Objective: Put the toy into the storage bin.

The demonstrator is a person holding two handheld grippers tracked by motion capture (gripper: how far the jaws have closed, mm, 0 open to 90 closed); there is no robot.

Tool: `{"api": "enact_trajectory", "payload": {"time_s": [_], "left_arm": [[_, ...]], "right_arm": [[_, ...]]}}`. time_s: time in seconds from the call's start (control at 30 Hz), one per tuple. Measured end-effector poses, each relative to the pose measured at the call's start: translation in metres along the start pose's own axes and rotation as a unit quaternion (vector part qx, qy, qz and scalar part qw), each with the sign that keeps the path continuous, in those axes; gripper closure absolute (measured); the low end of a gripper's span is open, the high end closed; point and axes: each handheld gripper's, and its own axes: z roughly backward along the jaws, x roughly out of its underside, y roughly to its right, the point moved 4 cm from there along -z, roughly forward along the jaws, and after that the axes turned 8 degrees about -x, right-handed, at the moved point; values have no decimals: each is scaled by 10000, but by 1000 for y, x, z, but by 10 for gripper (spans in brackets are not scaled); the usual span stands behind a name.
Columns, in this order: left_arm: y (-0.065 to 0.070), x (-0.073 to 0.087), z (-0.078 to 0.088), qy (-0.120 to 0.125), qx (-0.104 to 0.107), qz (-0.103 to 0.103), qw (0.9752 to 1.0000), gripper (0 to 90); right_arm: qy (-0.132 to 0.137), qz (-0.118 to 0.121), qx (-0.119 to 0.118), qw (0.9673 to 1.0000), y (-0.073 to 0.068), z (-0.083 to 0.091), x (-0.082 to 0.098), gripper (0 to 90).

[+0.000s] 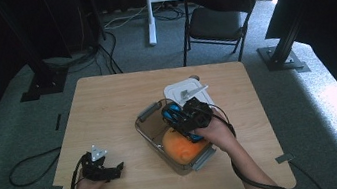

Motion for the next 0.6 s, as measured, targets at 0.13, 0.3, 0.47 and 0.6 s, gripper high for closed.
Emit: {"api": "enact_trajectory", "payload": {"time_s": [0.13,0.3,0.47,0.6], "left_arm": [[0,0,0,0,2,-2,10000,12],[0,0,0,0,3,-3,10000,12],[0,0,0,1,7,-10,10000,12],[0,0,0,1,9,-13,10000,12]], "right_arm": [[-96,-48,11,9999,2,-6,4,262],[-252,-81,-4,9996,5,-16,9,262],[-363,-70,32,9993,5,-18,9,261],[-419,-40,103,9991,3,-19,9,258]]}}
